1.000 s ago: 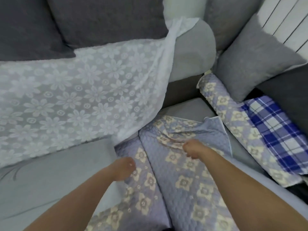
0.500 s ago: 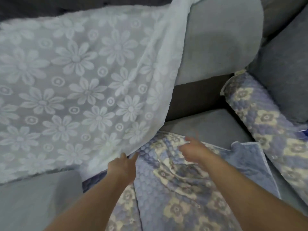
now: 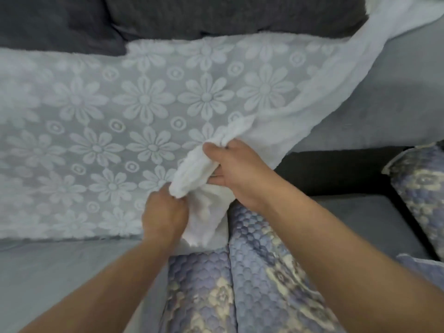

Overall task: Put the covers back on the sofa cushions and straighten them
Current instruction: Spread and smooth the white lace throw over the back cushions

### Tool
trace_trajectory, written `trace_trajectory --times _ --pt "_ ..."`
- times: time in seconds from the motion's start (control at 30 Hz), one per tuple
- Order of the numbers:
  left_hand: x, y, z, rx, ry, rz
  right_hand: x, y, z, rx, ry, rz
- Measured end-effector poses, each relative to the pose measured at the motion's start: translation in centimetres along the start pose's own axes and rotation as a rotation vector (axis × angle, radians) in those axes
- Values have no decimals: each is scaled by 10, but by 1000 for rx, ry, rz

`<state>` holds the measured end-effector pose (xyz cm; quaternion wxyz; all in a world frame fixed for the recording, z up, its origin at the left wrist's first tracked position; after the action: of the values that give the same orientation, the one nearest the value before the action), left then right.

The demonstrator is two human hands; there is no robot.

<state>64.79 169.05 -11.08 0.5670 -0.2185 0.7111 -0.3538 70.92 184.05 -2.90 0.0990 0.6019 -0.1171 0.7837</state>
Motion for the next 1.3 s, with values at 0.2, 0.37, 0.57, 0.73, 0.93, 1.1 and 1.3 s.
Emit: trace_trajectory --times 0.2,0.37,0.57,0.73,0.93,1.1,1.3 --pt "-9 -192 -133 -476 50 -191 63 -3 -21 -258 -254 221" --pt "-17 -168 -185 -311 237 -145 28 -32 -28 -428 -199 389" --pt "9 -131 -174 -70 438 -755 9 -44 -25 -467 -149 526" --pt "-13 -167 -175 -37 684 -650 23 -37 -30 -511 -170 522" --pt "-82 -246 -225 -337 270 -482 94 -29 -54 -561 -460 919" --pt "-114 -226 -268 -89 -149 449 135 -46 -96 -480 -488 1246" --pt "-75 -166 -223 186 477 -812 132 -82 -146 -276 -247 1762"
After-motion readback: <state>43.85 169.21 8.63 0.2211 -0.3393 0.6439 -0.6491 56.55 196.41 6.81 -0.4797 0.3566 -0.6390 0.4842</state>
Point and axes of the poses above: each hand's wrist, its own z-axis away from the middle knuckle, its own y-axis out of the palm, x = y × z, the point moved 2 cm from there along -z, towards the middle knuckle, and after that the axes turned 8 degrees about z, right-handed, at the moved point
